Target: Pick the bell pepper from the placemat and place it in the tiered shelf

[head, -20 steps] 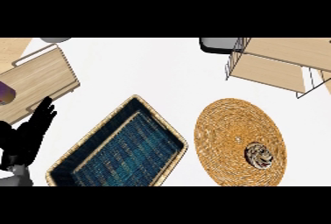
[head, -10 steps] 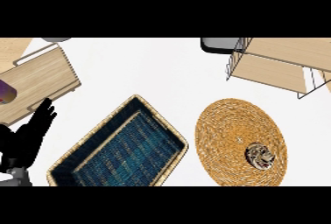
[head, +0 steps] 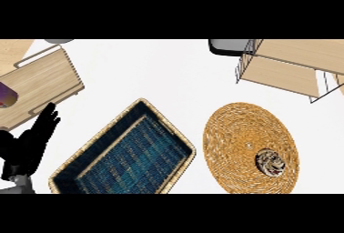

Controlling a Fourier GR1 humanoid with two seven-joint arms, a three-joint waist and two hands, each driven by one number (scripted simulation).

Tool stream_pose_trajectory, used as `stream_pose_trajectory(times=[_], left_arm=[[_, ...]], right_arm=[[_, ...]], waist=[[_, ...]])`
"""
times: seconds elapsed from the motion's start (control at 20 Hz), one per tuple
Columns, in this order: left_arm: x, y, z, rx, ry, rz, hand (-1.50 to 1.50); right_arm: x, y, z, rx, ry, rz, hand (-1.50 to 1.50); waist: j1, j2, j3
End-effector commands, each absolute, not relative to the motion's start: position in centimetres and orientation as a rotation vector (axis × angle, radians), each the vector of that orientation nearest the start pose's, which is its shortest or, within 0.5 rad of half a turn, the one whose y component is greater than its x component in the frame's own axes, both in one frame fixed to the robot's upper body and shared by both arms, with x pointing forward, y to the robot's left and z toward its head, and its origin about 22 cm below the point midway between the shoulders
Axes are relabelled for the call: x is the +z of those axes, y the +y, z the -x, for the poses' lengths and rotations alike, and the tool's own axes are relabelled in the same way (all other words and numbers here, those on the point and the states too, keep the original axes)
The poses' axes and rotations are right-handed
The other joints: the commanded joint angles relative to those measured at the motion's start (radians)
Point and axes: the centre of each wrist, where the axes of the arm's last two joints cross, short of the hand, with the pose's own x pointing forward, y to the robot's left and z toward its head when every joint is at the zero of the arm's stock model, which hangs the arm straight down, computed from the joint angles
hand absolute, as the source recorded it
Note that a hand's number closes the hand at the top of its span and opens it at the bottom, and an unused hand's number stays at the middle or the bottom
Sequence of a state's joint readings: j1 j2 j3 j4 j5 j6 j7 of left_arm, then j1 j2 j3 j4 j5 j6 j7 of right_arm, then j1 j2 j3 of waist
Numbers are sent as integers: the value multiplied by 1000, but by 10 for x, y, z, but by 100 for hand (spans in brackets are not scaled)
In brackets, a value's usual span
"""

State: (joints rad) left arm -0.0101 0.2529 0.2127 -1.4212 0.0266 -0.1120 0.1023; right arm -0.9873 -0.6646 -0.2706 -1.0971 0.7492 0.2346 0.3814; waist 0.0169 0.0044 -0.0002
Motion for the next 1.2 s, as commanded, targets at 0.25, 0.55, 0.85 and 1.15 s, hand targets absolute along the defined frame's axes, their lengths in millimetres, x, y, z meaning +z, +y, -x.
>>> stream_pose_trajectory(times=[0.25, 0.55, 0.85, 1.15], left_arm=[[-1, 335, -230, -69, -1331, -246, 0], [-6, 364, -234, -48, -1340, -243, 0], [-1, 342, -236, -54, -1330, -264, 0], [2, 346, -232, -59, -1336, -257, 0]], right_arm=[[281, -386, -411, 452, -1298, 1270, -150], [277, -378, -426, 410, -1380, 1198, -150], [276, -393, -418, 253, -1477, 1054, -150], [298, -435, -400, 103, -1508, 864, -150]], waist=[[9, 2, 1], [4, 3, 0], [-5, -3, 1], [-2, -2, 1]])
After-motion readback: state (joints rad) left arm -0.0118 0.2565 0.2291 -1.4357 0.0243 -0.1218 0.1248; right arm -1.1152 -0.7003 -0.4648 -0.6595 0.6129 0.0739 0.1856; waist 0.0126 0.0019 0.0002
